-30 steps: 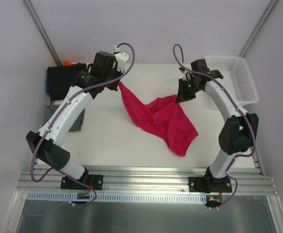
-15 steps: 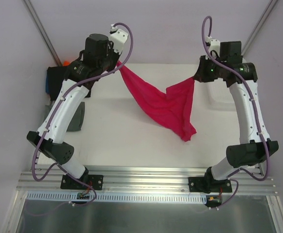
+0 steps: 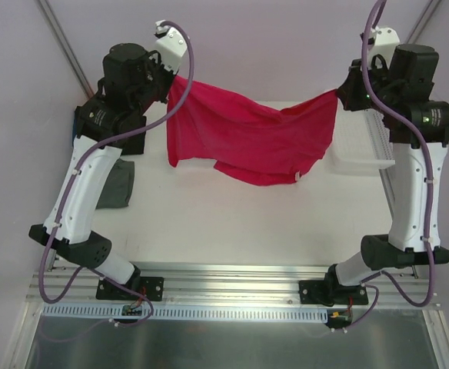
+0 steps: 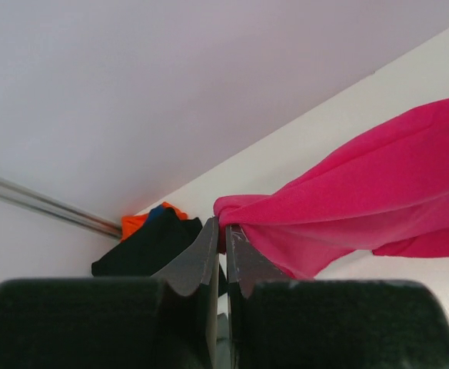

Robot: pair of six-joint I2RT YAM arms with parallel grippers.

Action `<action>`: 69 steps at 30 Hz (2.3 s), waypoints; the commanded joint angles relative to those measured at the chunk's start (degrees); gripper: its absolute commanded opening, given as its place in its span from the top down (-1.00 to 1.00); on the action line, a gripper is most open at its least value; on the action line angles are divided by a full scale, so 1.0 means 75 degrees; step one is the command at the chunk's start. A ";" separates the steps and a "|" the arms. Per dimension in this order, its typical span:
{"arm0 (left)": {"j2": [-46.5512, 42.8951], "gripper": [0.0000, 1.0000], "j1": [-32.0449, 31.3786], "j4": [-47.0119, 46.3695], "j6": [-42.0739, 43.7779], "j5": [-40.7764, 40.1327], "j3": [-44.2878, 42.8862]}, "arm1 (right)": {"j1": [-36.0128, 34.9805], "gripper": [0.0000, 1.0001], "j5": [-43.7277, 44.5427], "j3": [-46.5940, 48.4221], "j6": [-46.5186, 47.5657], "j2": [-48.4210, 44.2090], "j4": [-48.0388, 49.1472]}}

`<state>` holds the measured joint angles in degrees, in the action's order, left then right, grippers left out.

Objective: Fold and stack the t-shirts
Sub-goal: Flatten the tshirt out

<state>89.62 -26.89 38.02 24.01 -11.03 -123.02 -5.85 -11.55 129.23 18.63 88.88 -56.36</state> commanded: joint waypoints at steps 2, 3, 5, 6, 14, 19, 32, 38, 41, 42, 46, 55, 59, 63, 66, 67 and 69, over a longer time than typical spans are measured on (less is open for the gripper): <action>-0.1295 1.00 0.0059 -0.0241 0.0267 -0.0053 0.0546 | 0.0053 0.99 0.0579 -0.0132 0.0387 -0.1174 0.0096; -0.1402 1.00 0.0070 -0.0253 0.0291 -0.0053 0.0652 | 0.0134 0.99 0.0707 -0.0191 0.0421 -0.1453 0.0108; -0.1694 1.00 0.0059 -0.0253 0.0385 -0.0053 0.0910 | 0.0228 0.99 0.0802 -0.0192 0.0433 -0.1701 0.0108; -0.1777 1.00 0.0059 -0.0265 0.0443 0.0074 0.1038 | 0.0356 0.99 0.0860 -0.0145 0.0445 -0.1795 0.0097; -0.2597 1.00 0.0059 -0.0253 0.0818 0.0462 0.0981 | 0.0592 0.99 0.0965 0.0030 0.0387 -0.2920 0.0178; -0.2798 1.00 0.0070 -0.0265 0.1145 0.0497 0.1040 | 0.0919 0.99 0.1282 0.0043 0.0305 -0.3062 0.0389; -0.2013 1.00 0.0211 -0.1026 0.1545 0.1294 0.1368 | 0.1037 0.99 0.1997 0.0687 0.0410 -0.1246 0.1280; -0.2047 1.00 0.0270 -0.1167 0.1463 0.1294 0.1286 | 0.1154 0.99 0.2103 0.0630 0.0492 -0.1548 0.1339; -0.2246 1.00 0.0270 -0.1167 0.1439 0.1306 0.1344 | 0.1236 0.99 0.2044 0.0244 0.0655 -0.2145 0.1292; -0.2340 1.00 0.0270 -0.1167 0.1428 0.1329 0.1402 | 0.1237 0.99 0.2067 0.0149 0.0703 -0.2357 0.1257; -0.2948 1.00 0.0270 -0.1214 0.1416 0.1459 0.1637 | 0.1260 0.99 0.2278 -0.0156 0.0832 -0.3213 0.1035; -0.3208 1.00 0.0270 -0.1249 0.1392 0.1236 0.1122 | 0.1401 0.99 0.2969 0.0696 0.1500 -0.3732 0.0764; -0.2892 1.00 0.0270 -0.1237 0.1486 0.1259 0.0666 | 0.1401 0.99 0.3192 0.1074 0.1617 -0.3168 0.1383; -0.2611 1.00 0.0270 -0.1307 0.1778 0.1271 0.0594 | 0.1401 0.99 0.3122 0.1004 0.1944 -0.2606 0.2157; -0.2376 1.00 0.0363 -0.1425 0.1931 0.1177 0.0851 | 0.1412 0.99 0.3111 0.0840 0.2296 -0.2114 0.2662; -0.2213 1.00 0.0514 -0.1436 0.1943 0.1235 0.0933 | 0.1482 1.00 0.3018 0.0724 0.2355 -0.1997 0.2918; -0.2002 1.00 0.0830 -0.1460 0.1698 0.1399 0.1180 | 0.1588 0.99 0.2842 0.0291 0.2344 -0.1622 0.3154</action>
<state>72.49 -23.79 29.89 36.64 -0.25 -115.87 4.47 8.84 134.13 33.12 72.79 -40.05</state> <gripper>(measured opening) 0.017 0.008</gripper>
